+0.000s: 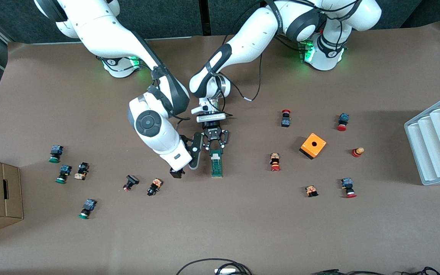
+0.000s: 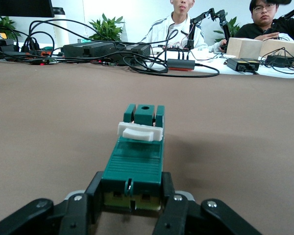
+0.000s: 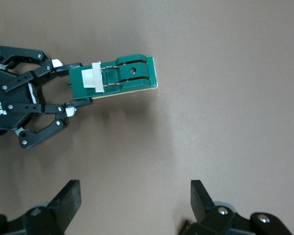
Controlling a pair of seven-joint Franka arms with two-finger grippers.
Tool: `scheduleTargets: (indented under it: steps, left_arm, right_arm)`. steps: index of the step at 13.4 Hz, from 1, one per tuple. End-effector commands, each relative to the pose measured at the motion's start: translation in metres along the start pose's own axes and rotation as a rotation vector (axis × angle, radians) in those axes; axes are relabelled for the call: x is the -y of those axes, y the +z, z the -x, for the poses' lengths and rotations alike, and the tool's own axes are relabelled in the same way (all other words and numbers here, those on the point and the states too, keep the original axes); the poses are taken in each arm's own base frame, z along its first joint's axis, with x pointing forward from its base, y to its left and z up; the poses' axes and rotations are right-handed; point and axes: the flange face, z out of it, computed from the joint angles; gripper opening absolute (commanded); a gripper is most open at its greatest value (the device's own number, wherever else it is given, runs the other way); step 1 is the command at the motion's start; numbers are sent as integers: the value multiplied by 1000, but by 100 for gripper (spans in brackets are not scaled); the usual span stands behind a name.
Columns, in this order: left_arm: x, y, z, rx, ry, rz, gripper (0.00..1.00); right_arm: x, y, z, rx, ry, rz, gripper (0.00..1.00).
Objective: Close load switch with both arms
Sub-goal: 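Position the right gripper above the white lever of the switch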
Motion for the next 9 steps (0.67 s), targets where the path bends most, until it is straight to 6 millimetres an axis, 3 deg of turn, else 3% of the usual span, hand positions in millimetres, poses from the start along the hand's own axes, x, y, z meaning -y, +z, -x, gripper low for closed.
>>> scheduleTargets:
  steps: [1, 9]
  left_arm:
    - [1, 6, 9, 3, -4, 2, 43]
    - [1, 5, 10, 4, -2, 3, 43]
  right_arm:
    - [-9, 9, 1, -16, 5, 8, 100]
    - [18, 42, -37, -37, 0, 43, 100]
